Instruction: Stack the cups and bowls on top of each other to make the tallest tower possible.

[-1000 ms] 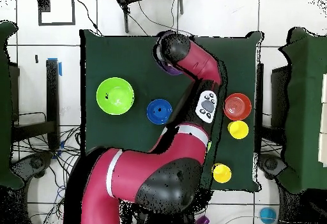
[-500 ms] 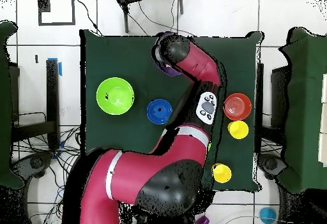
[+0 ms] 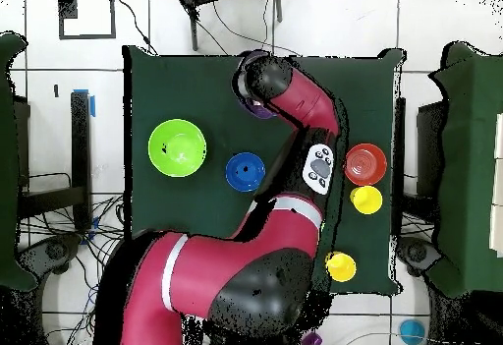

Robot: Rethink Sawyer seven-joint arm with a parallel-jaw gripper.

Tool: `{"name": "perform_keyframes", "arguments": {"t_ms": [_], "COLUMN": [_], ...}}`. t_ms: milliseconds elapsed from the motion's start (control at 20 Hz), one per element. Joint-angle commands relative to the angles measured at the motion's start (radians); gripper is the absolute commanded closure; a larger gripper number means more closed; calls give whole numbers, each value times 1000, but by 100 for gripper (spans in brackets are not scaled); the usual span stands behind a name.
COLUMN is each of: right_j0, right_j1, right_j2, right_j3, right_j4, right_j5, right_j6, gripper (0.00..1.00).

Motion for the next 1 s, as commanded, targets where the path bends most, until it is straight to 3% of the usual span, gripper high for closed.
{"name": "perform_keyframes", "arguments": {"t_ms": [50,400,1000], "right_j0": [22,16,-25], "right_j1": [-37,-69,-39], "right_j2": [158,174,138], "right_j3": [142,184,60], "right_j4": [-83,-91,-148], "right_j5": [7,-3,97], "right_j6": [-72,-83,-74], "gripper": [0,0,0]}}
